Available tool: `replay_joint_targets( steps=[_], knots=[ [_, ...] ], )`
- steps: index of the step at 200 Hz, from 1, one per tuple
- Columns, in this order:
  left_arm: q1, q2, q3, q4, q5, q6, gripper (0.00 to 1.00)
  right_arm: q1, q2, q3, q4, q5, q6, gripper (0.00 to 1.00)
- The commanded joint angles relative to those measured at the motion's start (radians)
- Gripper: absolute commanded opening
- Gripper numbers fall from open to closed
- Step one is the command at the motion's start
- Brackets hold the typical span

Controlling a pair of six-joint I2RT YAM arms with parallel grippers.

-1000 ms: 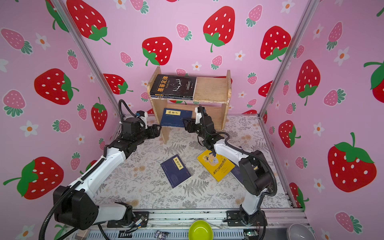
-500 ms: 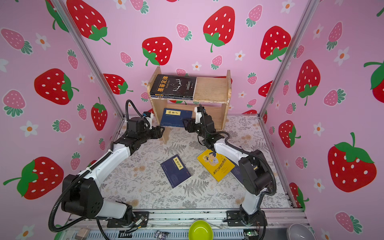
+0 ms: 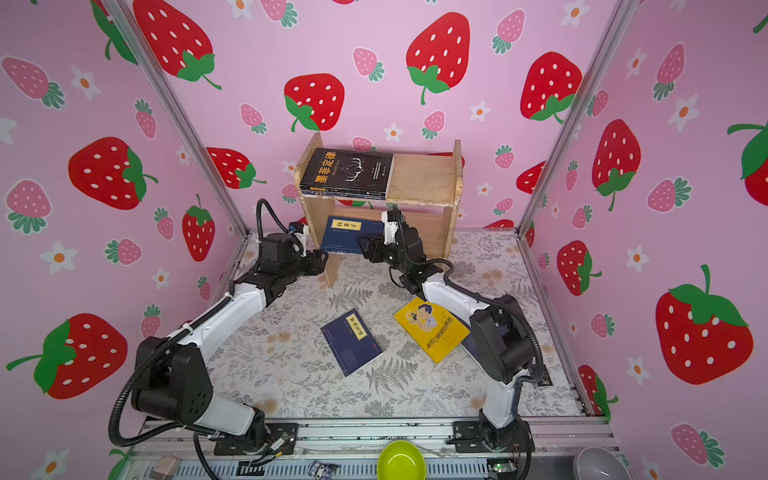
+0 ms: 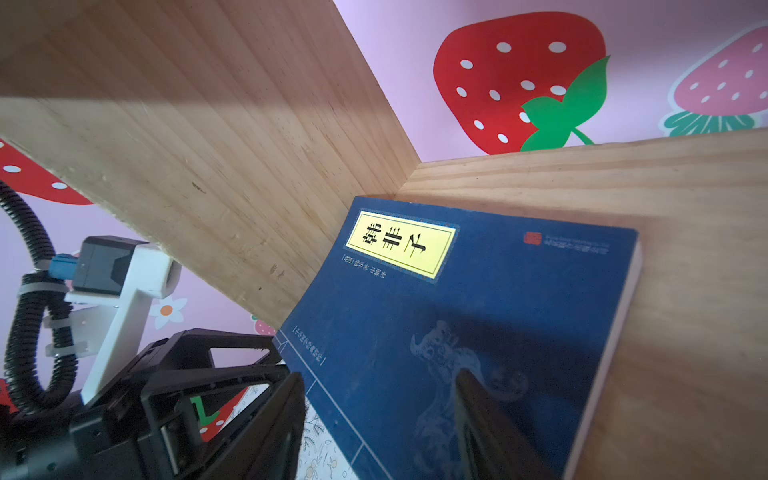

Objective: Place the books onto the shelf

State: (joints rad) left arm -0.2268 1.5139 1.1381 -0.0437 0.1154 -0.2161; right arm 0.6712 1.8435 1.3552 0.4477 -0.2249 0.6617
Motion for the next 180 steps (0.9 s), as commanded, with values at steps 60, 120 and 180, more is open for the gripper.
replay_joint_targets(
  steps=[60,120,180],
  knots=[
    [0.012,0.001,-0.007,0.121,-0.080,-0.057,0.51,0.000,0.081,0.018,-0.080,-0.008,0.024,0.59],
    [0.009,-0.130,-0.081,0.050,-0.044,-0.081,0.58,-0.001,-0.002,0.003,-0.094,0.016,-0.070,0.62],
    [-0.019,-0.442,-0.279,-0.266,0.015,-0.214,0.89,0.010,-0.311,-0.243,-0.178,0.111,-0.194,0.66]
  ],
)
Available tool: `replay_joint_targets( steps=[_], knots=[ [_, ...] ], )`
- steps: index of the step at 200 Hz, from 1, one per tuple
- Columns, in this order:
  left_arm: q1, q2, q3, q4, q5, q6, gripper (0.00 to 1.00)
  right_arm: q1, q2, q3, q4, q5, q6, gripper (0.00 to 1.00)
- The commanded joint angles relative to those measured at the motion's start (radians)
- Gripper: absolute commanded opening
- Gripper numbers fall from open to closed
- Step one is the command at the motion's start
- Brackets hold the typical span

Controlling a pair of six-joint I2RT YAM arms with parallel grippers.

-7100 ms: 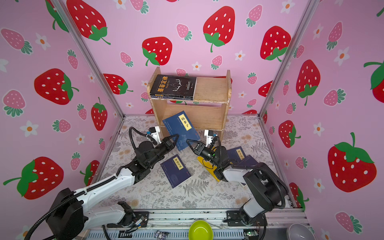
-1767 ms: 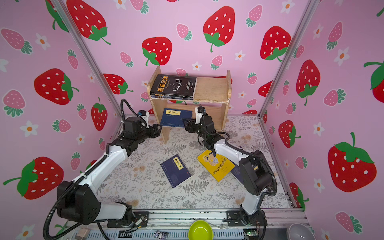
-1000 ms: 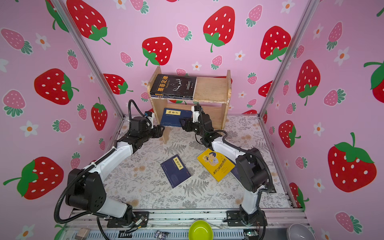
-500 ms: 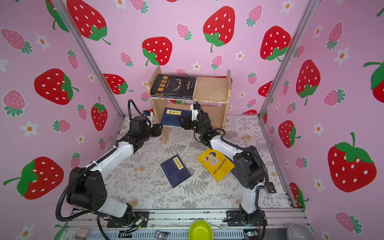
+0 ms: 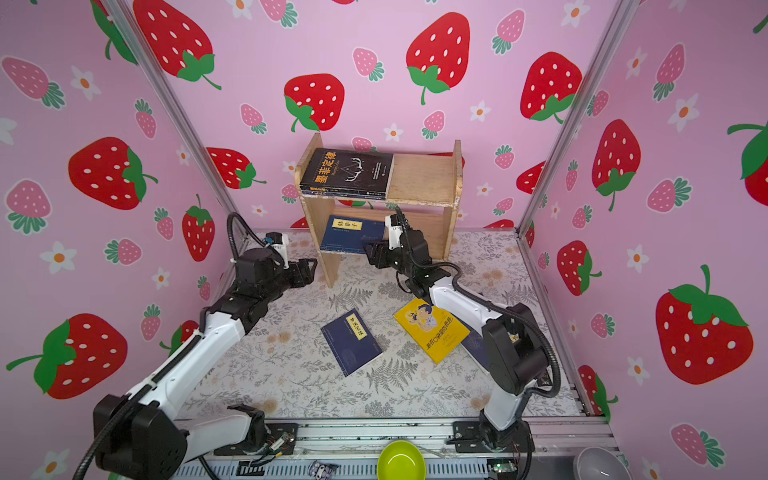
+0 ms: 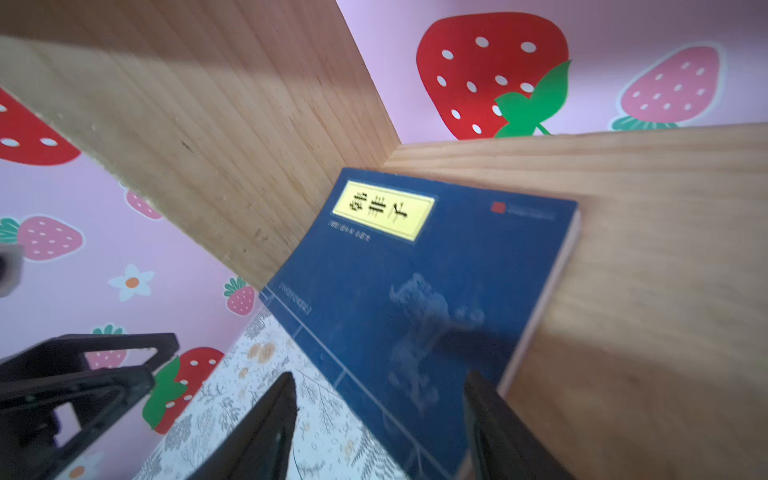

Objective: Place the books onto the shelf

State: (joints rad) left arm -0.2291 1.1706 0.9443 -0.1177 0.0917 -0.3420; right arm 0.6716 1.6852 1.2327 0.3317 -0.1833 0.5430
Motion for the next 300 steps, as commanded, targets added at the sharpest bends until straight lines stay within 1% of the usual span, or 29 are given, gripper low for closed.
replay_joint_targets(
  steps=[1,6,20,27,33,45,61,75,89,108,123,127,135,148,166,189,205,236,257,282,286,290,300],
  knots=[
    [-0.018,-0.104,-0.089,-0.200,0.039,-0.093,0.89,0.011,-0.163,-0.131,-0.061,0.072,-0.078,0.66],
    [-0.024,-0.133,-0.110,-0.231,0.030,-0.114,0.91,0.015,-0.201,-0.181,-0.055,0.084,-0.087,0.66],
    [-0.030,-0.220,-0.177,-0.290,0.037,-0.190,1.00,0.039,-0.343,-0.314,-0.073,0.161,-0.104,0.66],
    [-0.030,-0.260,-0.218,-0.306,0.039,-0.239,0.99,0.054,-0.405,-0.377,-0.087,0.193,-0.112,0.66],
    [-0.032,-0.291,-0.247,-0.309,0.077,-0.285,0.99,0.068,-0.453,-0.424,-0.102,0.217,-0.116,0.66],
    [-0.041,-0.342,-0.319,-0.312,0.079,-0.396,0.99,0.095,-0.533,-0.491,-0.147,0.258,-0.110,0.66],
    [-0.056,-0.371,-0.408,-0.286,0.111,-0.517,0.99,0.120,-0.584,-0.560,-0.202,0.249,-0.070,0.66],
    [-0.088,-0.377,-0.473,-0.244,0.114,-0.594,0.99,0.146,-0.589,-0.621,-0.191,0.221,-0.034,0.66],
    [-0.125,-0.371,-0.523,-0.199,0.102,-0.662,0.99,0.167,-0.550,-0.665,-0.147,0.160,-0.015,0.66],
    [-0.172,-0.345,-0.558,-0.138,0.080,-0.726,0.99,0.196,-0.440,-0.664,-0.094,0.088,-0.011,0.66],
    [-0.214,-0.317,-0.582,-0.084,0.052,-0.773,0.99,0.220,-0.344,-0.643,-0.053,0.067,-0.009,0.65],
    [-0.222,-0.309,-0.593,-0.062,0.022,-0.785,0.99,0.226,-0.320,-0.641,-0.033,0.070,-0.003,0.65],
    [-0.235,-0.289,-0.612,-0.015,0.015,-0.806,0.99,0.236,-0.276,-0.639,0.012,0.069,0.009,0.65],
    [-0.254,-0.258,-0.643,0.053,0.000,-0.837,0.99,0.242,-0.215,-0.631,0.079,0.036,0.025,0.64],
    [-0.280,-0.206,-0.653,0.099,-0.019,-0.853,0.99,0.246,-0.138,-0.603,0.114,-0.001,0.030,0.64],
    [-0.303,-0.135,-0.646,0.141,-0.022,-0.848,0.99,0.250,-0.055,-0.547,0.092,-0.050,0.002,0.62],
    [-0.310,-0.090,-0.646,0.169,-0.032,-0.852,0.99,0.251,-0.007,-0.512,0.053,-0.062,-0.002,0.62],
    [-0.312,0.016,-0.660,0.277,-0.020,-0.873,0.99,0.252,0.067,-0.452,-0.019,-0.105,0.003,0.58],
    [-0.314,0.113,-0.654,0.370,0.008,-0.873,0.99,0.253,0.096,-0.435,-0.031,-0.125,0.020,0.56],
    [-0.315,0.225,-0.633,0.474,0.039,-0.885,0.99,0.254,0.134,-0.407,-0.038,-0.194,0.042,0.55],
    [-0.316,0.238,-0.629,0.488,0.040,-0.887,0.99,0.254,0.140,-0.404,-0.038,-0.204,0.045,0.55],
    [-0.317,0.250,-0.627,0.503,0.066,-0.892,1.00,0.254,0.142,-0.402,-0.033,-0.218,0.049,0.54],
    [-0.319,0.270,-0.625,0.533,0.066,-0.906,1.00,0.253,0.149,-0.400,-0.016,-0.247,0.065,0.52]
  ],
)
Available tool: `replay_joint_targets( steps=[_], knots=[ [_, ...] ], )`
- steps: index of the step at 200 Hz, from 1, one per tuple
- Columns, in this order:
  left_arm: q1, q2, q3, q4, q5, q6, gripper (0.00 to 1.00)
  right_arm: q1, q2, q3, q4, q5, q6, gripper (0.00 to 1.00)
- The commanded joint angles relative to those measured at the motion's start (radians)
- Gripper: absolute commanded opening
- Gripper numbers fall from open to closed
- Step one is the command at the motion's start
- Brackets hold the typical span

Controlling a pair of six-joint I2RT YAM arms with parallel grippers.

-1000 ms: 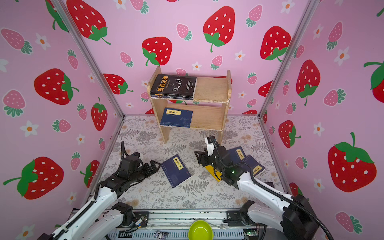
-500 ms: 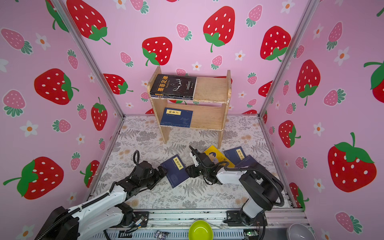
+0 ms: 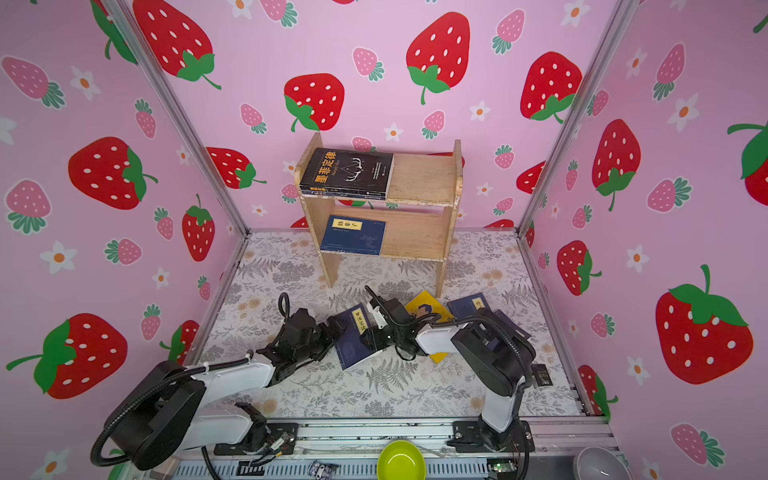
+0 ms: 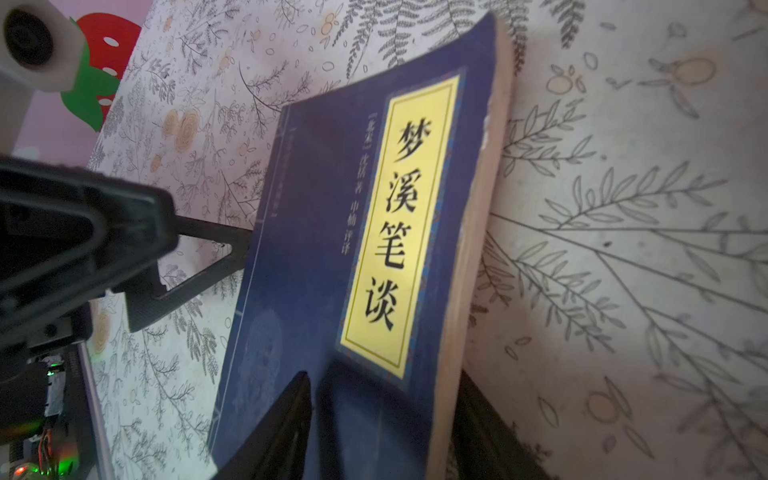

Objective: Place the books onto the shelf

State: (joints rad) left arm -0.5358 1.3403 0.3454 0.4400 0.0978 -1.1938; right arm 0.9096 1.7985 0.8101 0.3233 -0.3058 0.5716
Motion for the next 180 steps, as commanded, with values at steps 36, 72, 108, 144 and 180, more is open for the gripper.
replay_joint_targets(
  steps=[36,72,108,144,180],
  knots=[
    [-0.015,0.077,-0.012,-0.048,0.046,-0.053,1.00,0.015,0.006,0.032,-0.004,-0.108,0.070,0.36],
    [-0.016,-0.017,0.003,-0.180,0.004,-0.007,1.00,0.008,-0.048,0.043,-0.023,-0.061,0.075,0.16],
    [-0.016,-0.095,-0.007,-0.223,-0.009,0.008,0.99,0.000,-0.053,0.055,-0.006,-0.091,0.086,0.03],
    [-0.015,-0.132,-0.019,-0.225,-0.015,0.022,0.99,0.003,-0.054,0.046,0.034,-0.113,0.122,0.00],
    [-0.007,-0.235,-0.018,-0.293,-0.045,0.052,0.99,0.000,-0.130,0.037,0.003,-0.049,0.121,0.00]
  ],
)
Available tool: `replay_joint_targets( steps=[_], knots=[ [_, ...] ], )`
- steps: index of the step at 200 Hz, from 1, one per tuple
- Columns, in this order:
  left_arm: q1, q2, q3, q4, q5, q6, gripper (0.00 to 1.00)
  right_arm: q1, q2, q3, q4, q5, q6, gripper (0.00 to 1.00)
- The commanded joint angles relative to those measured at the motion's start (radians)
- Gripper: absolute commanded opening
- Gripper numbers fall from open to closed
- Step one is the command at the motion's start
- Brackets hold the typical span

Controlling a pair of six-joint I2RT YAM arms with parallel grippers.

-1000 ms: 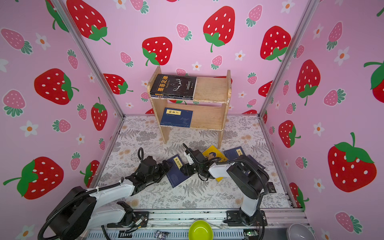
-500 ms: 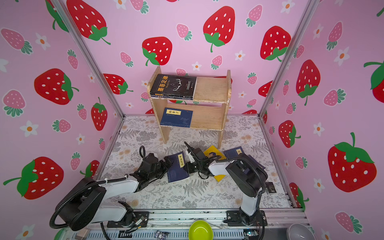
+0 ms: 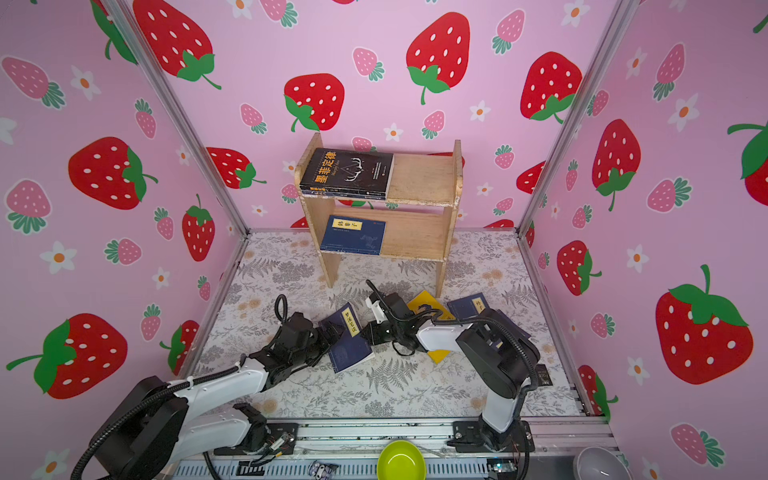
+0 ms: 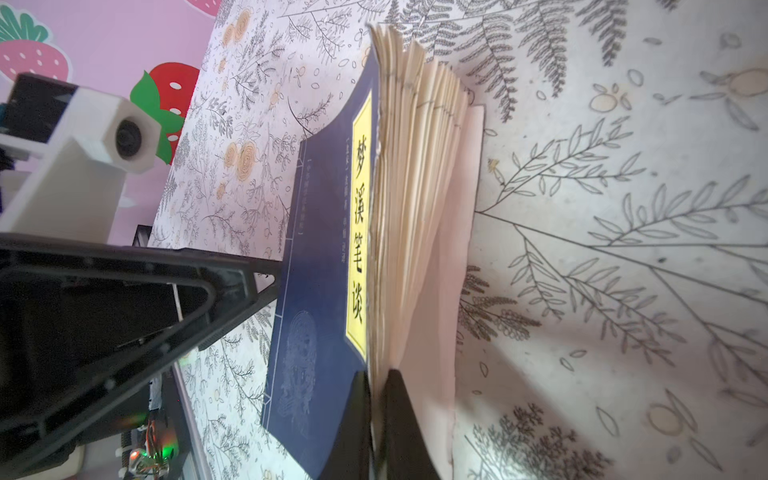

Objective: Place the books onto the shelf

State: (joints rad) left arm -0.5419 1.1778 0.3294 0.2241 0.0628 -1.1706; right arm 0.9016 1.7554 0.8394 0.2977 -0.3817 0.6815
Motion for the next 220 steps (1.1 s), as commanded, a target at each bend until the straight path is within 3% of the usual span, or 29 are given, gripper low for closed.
replay_joint_targets(
  steps=[1,28,78,136,170,220],
  knots=[
    [0.000,-0.078,-0.002,-0.079,-0.010,0.032,0.99,0.008,-0.091,0.007,0.027,0.028,0.012,0.00],
    [0.038,-0.224,-0.006,-0.144,0.020,0.125,0.99,-0.028,-0.195,0.014,0.022,-0.016,0.012,0.00],
    [0.150,-0.409,0.043,-0.202,0.268,0.299,0.99,-0.105,-0.380,0.079,-0.122,-0.102,-0.042,0.00],
    [0.157,-0.303,0.248,-0.105,0.513,0.412,0.98,-0.165,-0.507,0.104,-0.162,-0.283,-0.029,0.00],
    [0.156,-0.215,0.318,-0.017,0.587,0.401,0.91,-0.194,-0.539,0.097,-0.155,-0.352,0.001,0.00],
    [0.156,-0.205,0.366,0.008,0.585,0.400,0.64,-0.240,-0.566,0.062,-0.088,-0.408,0.059,0.00]
  ],
)
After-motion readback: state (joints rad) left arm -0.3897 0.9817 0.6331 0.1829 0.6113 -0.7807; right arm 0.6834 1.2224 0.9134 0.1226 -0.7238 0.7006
